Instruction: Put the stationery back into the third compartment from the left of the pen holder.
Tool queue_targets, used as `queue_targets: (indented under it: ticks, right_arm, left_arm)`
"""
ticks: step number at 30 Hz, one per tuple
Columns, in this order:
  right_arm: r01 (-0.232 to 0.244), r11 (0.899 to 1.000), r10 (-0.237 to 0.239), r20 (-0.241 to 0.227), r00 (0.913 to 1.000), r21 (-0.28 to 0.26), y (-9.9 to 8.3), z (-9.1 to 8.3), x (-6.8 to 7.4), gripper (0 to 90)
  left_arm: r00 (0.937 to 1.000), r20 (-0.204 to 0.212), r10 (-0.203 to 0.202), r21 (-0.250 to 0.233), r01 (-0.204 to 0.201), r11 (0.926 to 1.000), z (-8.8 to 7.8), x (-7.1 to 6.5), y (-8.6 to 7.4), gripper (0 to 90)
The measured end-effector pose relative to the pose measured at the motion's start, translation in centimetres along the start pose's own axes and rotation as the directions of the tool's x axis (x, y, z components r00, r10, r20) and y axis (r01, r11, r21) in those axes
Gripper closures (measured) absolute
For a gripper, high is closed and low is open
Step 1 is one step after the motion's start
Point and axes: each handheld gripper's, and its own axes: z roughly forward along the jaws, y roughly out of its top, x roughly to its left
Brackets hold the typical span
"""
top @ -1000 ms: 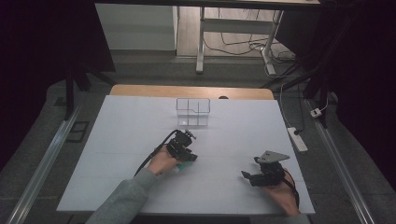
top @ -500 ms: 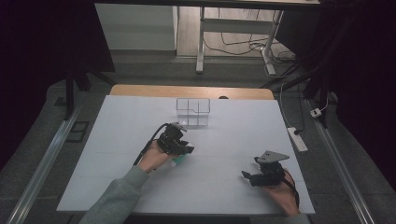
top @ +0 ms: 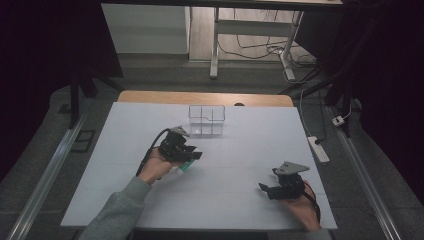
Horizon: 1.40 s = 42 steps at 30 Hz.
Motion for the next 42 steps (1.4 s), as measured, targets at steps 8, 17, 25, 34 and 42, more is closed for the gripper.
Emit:
queue_targets:
  ticks: [8, 17, 25, 34, 42]
  right_arm:
    - [-0.004, 1.0, 0.004, 0.0, 1.0, 0.004, 0.0, 0.0, 0.0, 21.1]
    - [-0.003, 1.0, 0.003, 0.002, 1.0, 0.005, 0.0, 0.1, 0.0, 21.2]
    - [-0.004, 1.0, 0.004, 0.004, 1.0, 0.003, 0.0, 0.0, 0.0, 21.2]
    - [-0.006, 1.0, 0.006, 0.002, 1.0, -0.008, 0.0, -0.1, 0.0, 21.2]
    - [-0.009, 1.0, 0.009, 0.004, 0.9999, -0.018, 0.0, -0.2, 0.0, 21.2]
  left_arm:
    - [1.0, -0.003, -0.002, -0.058, 0.002, 0.9983, -0.9, 0.4, -0.1, 64.3]
    - [0.9996, -0.028, -0.007, -0.141, 0.003, 0.99, -2.2, 0.8, -0.2, 64.2]
    - [0.9995, -0.03, 0.011, -0.209, -0.017, 0.9777, -2.8, 0.9, -0.1, 64.2]
    - [0.9991, -0.036, 0.022, -0.245, -0.031, 0.9689, -3.3, 1.3, 0.5, 64.2]
    - [0.9982, -0.052, 0.03, -0.275, -0.044, 0.9604, -3.9, 1.8, 1.6, 64.2]
